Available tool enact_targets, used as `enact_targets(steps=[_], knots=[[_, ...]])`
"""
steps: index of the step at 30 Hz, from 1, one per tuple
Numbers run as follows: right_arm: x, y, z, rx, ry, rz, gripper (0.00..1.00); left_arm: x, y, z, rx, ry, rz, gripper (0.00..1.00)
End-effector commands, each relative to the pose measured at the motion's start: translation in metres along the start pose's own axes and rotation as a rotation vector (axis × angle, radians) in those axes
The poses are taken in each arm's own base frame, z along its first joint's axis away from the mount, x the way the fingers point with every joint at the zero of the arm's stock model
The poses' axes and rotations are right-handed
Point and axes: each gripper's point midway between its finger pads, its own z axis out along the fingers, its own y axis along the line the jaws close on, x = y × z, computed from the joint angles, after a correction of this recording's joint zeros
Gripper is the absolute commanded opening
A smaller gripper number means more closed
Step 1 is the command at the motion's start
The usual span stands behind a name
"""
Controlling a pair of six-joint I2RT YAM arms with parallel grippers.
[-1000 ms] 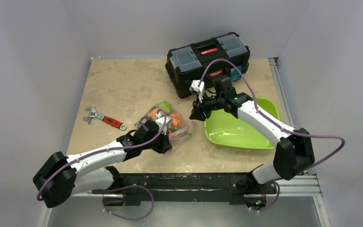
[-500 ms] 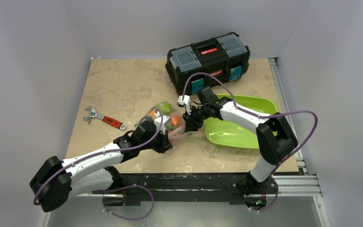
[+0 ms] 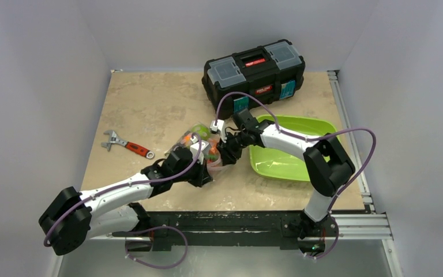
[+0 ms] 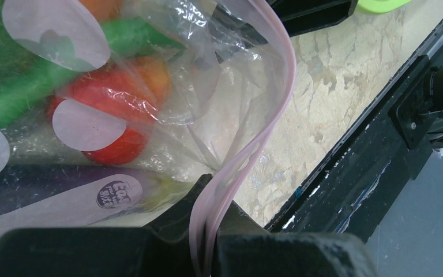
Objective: Open the zip-top bag and remove the fake food
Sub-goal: Pick up the fake vegetable from the zipper food storage bag.
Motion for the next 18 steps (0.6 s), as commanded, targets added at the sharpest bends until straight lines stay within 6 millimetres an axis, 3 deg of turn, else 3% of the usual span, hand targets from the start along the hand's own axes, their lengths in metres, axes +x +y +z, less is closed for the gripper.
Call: enact_targets(steps=[1, 8, 15, 18], knots=[[-0.033, 0.01, -0.008, -0.037, -0.086, -0.04, 0.4, -0.015, -0.007, 0.002, 0.03, -0.057, 0.0, 0.0], [-0.022, -0.014, 0.013, 0.033, -0.033, 0.021, 0.43, -0.021, -0.013, 0.002, 0.055, -0.066, 0.007, 0.0], [-0.019, -0.034, 0.016, 0.139, -0.018, 0.028, 0.5, -0.019, -0.014, 0.003, 0.066, -0.063, 0.009, 0.0], [-0.01, -0.036, 0.022, 0.141, 0.012, 0.04, 0.47, -0.02, -0.014, 0.003, 0.065, -0.067, 0.007, 0.0]])
